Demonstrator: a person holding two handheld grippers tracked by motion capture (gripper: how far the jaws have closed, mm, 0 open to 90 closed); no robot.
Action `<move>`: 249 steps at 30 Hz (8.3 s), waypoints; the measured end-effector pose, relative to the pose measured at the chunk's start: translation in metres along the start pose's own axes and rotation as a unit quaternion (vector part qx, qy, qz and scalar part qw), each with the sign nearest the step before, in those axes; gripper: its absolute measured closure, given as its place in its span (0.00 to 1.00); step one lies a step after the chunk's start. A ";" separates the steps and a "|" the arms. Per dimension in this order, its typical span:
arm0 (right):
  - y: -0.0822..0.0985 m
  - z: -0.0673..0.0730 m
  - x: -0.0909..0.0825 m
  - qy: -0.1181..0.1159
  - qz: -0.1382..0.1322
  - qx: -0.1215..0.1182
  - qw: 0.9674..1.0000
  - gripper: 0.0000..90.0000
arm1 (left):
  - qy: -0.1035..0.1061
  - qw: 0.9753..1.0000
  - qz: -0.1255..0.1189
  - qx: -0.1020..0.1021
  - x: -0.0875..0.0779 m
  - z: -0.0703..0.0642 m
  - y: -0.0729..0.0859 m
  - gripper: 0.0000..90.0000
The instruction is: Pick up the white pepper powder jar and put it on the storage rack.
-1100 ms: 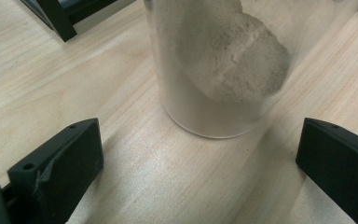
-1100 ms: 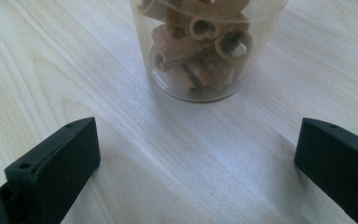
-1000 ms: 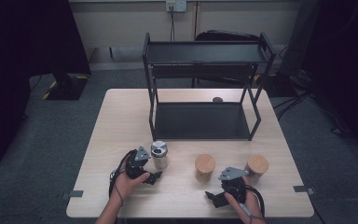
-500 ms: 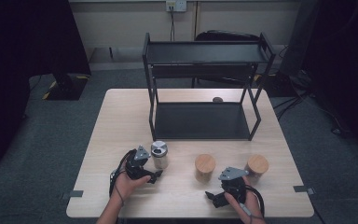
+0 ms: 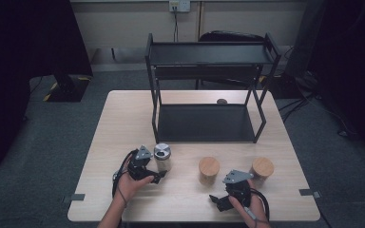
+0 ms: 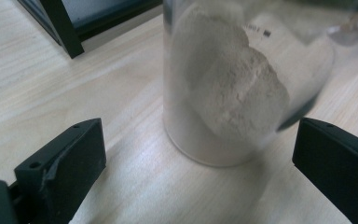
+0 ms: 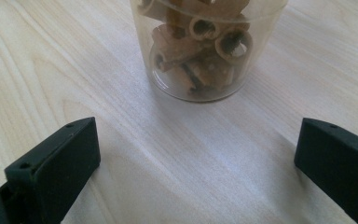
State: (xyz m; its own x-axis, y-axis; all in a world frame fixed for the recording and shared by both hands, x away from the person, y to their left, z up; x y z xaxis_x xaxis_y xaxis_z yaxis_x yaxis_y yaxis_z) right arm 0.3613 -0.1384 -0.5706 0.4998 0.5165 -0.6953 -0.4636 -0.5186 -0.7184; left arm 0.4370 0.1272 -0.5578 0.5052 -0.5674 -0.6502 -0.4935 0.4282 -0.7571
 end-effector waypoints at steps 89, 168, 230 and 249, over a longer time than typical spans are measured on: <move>-0.001 0.000 0.001 -0.001 0.000 -0.002 1.000 0.00 | 0.038 0.998 -0.030 0.027 0.014 -0.017 -0.039 0.34; -0.001 0.000 0.001 -0.002 0.000 -0.002 1.000 0.00 | 0.013 0.999 -0.026 0.018 0.056 -0.002 -0.114 0.34; -0.001 0.000 0.001 -0.002 0.000 -0.001 1.000 0.00 | -0.072 0.997 -0.026 -0.020 0.094 0.034 -0.137 0.34; -0.001 0.000 0.001 -0.002 0.000 -0.001 1.000 0.00 | -0.097 0.995 -0.020 -0.024 0.113 0.039 -0.138 0.34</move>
State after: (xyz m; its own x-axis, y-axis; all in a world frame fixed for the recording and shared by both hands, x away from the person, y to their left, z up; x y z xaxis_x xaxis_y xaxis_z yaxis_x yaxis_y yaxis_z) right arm 0.3618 -0.1377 -0.5706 0.4973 0.5187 -0.6955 -0.4618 -0.5204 -0.7183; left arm 0.5898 0.0317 -0.5296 0.6494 -0.4352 -0.6236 -0.5014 0.3714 -0.7814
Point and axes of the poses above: each handheld gripper's, and its own axes: x roughly forward along the jaws, y roughly out of its underside, z roughly to its left, the point moved 8 cm from there along x, roughly forward along the jaws
